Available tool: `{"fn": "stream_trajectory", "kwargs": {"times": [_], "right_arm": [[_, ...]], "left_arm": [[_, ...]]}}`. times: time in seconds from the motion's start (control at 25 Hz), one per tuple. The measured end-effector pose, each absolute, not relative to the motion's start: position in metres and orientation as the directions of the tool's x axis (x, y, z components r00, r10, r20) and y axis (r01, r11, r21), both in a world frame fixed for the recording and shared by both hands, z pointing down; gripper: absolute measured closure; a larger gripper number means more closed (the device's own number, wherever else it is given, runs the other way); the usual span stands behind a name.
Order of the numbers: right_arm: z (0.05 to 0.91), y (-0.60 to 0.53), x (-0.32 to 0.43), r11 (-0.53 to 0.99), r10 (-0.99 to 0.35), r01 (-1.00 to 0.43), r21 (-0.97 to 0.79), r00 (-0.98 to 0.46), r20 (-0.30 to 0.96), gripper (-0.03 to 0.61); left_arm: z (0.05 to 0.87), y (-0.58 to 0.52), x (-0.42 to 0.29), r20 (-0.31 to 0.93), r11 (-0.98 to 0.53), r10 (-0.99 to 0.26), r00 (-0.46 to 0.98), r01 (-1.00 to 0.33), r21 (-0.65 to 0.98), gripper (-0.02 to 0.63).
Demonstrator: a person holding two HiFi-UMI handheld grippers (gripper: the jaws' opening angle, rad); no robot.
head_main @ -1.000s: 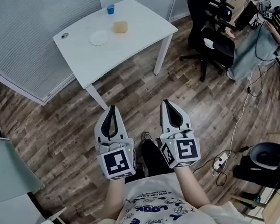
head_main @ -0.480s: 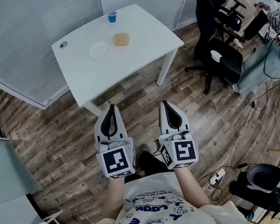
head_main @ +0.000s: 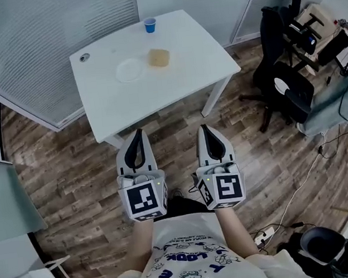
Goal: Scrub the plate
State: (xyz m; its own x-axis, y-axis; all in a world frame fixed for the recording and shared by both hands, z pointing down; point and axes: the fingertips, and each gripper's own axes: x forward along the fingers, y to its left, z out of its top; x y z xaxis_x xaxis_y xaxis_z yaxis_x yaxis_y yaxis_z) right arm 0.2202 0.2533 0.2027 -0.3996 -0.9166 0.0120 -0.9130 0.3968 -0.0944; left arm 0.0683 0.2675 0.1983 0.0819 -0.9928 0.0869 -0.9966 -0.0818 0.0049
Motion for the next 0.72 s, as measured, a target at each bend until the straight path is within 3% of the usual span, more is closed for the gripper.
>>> {"fn": "stream_trajectory", "kwargs": {"times": [0.72], "right_arm": [[0.213, 0.188, 0.225, 0.394, -0.917, -0.912, -0.114, -0.398, 0.02, 0.56]], "left_arm": [[0.204, 0.198, 0.073, 0.098, -0.09, -0.991, 0.09, -0.996, 0.004, 0.588]]}}
